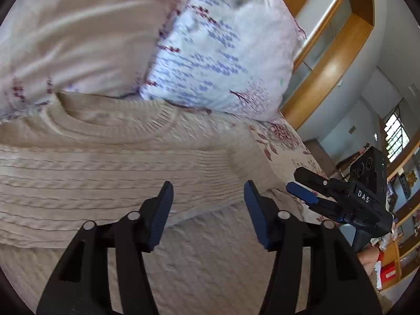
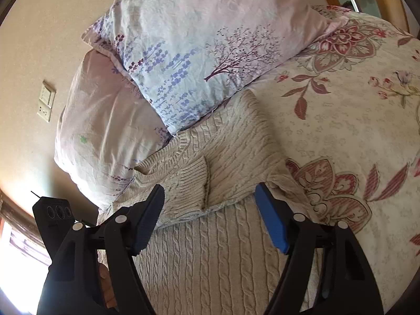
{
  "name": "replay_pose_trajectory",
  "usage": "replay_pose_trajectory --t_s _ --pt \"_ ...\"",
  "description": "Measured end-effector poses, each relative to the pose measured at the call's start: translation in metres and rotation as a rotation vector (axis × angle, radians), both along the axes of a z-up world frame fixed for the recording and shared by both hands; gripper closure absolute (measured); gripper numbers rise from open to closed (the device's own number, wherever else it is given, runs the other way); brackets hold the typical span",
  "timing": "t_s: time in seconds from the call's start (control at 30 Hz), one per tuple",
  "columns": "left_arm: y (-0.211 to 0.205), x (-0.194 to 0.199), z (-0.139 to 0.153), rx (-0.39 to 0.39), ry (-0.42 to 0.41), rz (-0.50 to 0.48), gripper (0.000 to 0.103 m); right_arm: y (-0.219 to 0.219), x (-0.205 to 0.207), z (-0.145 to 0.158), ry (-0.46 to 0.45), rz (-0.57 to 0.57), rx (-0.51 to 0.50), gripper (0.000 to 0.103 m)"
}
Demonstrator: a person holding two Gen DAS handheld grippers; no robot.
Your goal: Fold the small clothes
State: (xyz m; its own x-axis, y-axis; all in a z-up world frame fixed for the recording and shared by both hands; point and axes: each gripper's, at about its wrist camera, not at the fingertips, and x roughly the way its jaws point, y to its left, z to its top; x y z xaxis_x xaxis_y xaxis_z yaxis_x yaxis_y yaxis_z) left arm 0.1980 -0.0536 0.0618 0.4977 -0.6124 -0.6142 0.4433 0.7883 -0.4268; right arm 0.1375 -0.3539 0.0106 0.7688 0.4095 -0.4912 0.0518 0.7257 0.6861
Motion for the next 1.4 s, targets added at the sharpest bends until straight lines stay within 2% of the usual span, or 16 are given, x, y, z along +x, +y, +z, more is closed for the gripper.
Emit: replay_pose_trajectory --t_s 0.17,0.27,0.37,0.4,0.43,0.47,0.5,0.57,0.63,0.83,0.9,1.03,1.13,1.3,1.4 --pt "0.102 -0.006 0.012 0.101 -0.080 0.264 0.042 0.013 0.027 -0.003 0.042 0.086 -0.002 0.048" --pt "0.160 -0.001 0.006 0.178 -0.054 0.432 0.042 0.029 0.041 -0.012 0.082 0.140 -0.033 0.053" --pt "0.201 0.002 -0.011 0.212 0.024 0.520 0.044 0.046 0.052 -0.023 0.140 0.164 -0.089 0.055" --pt "0.211 0.001 -0.016 0.212 0.050 0.526 0.044 0.051 0.054 -0.025 0.147 0.163 -0.110 0.057" --pt "0.216 0.000 -0.021 0.209 0.070 0.523 0.044 0.055 0.054 -0.025 0.141 0.159 -0.134 0.066" --pt "0.218 0.000 -0.026 0.208 0.083 0.517 0.046 0.058 0.054 -0.024 0.133 0.163 -0.153 0.081" --pt "0.217 0.000 -0.030 0.210 0.089 0.507 0.049 0.061 0.055 -0.023 0.128 0.175 -0.154 0.087" --pt "0.215 0.000 -0.035 0.216 0.098 0.492 0.053 0.067 0.055 -0.021 0.115 0.193 -0.166 0.092" --pt "0.210 0.002 -0.041 0.213 0.109 0.483 0.059 0.073 0.053 -0.014 0.080 0.189 -0.218 0.093" --pt "0.209 0.000 -0.045 0.222 0.101 0.482 0.060 0.075 0.042 0.029 -0.117 0.100 -0.372 0.094" --pt "0.208 0.000 -0.047 0.225 0.108 0.478 0.061 0.076 0.050 0.025 -0.090 0.072 -0.441 0.094" --pt "0.204 0.003 -0.054 0.230 0.125 0.475 0.063 0.069 0.068 -0.007 0.035 0.072 -0.437 0.094" --pt "0.205 0.004 -0.054 0.229 0.124 0.475 0.064 0.066 0.068 -0.016 0.051 0.072 -0.424 0.094" --pt "0.204 0.004 -0.054 0.232 0.119 0.476 0.063 0.068 0.066 -0.014 0.040 0.067 -0.445 0.094" --pt "0.203 0.005 -0.054 0.237 0.115 0.476 0.063 0.069 0.071 -0.019 0.082 0.054 -0.470 0.094"
